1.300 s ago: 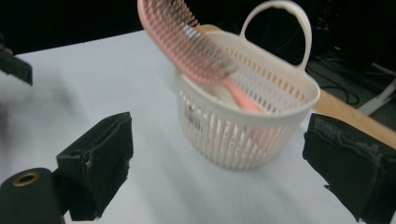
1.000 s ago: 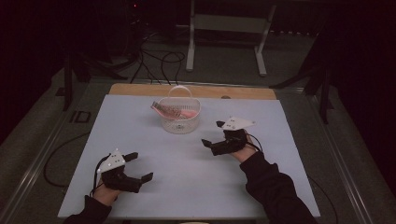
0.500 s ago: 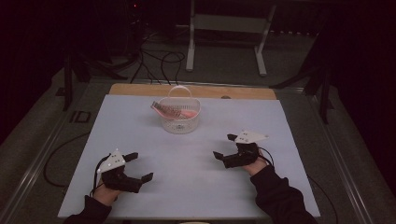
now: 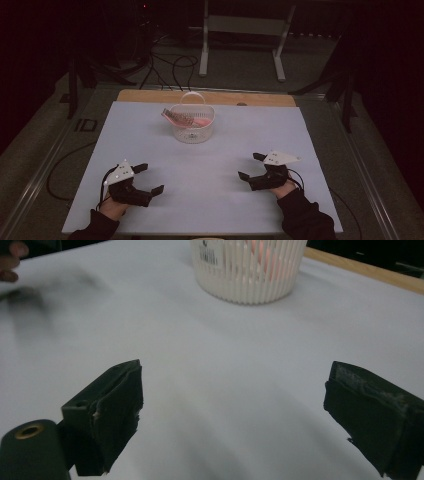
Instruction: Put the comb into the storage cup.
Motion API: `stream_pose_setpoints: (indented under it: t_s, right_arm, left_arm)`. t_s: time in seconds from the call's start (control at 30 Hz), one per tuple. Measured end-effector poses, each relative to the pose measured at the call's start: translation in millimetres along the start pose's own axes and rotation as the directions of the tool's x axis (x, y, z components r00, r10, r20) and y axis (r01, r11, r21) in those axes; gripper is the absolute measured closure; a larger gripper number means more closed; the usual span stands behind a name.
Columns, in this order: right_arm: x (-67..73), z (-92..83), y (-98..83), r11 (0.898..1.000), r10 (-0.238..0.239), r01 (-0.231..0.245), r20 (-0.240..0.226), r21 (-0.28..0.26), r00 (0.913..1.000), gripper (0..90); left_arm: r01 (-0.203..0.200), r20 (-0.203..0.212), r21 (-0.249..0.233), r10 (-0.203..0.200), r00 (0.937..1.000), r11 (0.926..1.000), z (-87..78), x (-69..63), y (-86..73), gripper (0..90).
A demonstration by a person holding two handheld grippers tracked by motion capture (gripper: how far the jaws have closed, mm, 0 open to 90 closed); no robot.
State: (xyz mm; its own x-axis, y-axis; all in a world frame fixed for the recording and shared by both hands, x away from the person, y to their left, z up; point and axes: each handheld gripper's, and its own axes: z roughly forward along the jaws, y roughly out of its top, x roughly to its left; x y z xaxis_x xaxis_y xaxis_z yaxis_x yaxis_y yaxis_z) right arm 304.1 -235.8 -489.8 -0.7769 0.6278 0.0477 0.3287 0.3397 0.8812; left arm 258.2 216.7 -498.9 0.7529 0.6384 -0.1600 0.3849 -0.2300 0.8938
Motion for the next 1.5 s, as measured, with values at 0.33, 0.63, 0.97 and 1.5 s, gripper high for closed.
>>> stream_pose_setpoints:
  t_s: [0.33, 0.63, 0.97, 1.5]
  right_arm:
    - [1.1, -15.7, -17.4, 1.000, -0.005, 0.005, 0.032, 0.012, 0.9995, 9.5]
    - [1.1, -30.0, -33.5, 0.999, 0.021, -0.024, 0.061, 0.044, 0.9979, 10.4]
    - [-1.8, -43.2, -46.2, 0.997, 0.063, -0.066, 0.080, 0.043, 0.9948, 9.5]
    - [0.4, -33.0, -46.8, 0.996, 0.034, -0.039, 0.065, 0.076, 0.9973, 9.2]
  left_arm:
    - [-0.003, 0.005, 0.001, 0.003, 1.0000, 1.0000, 0.1, 0.0, -0.1, 0.2]
    - [-0.006, 0.011, 0.003, 0.006, 0.9999, 1.0000, 0.5, -0.4, -0.4, 0.2]
    - [-0.006, 0.014, 0.005, 0.006, 0.9999, 1.0000, 1.6, -0.8, -0.9, 0.2]
    - [-0.019, 0.024, 0.012, 0.019, 0.9995, 0.9997, 3.1, -2.2, -1.2, 0.2]
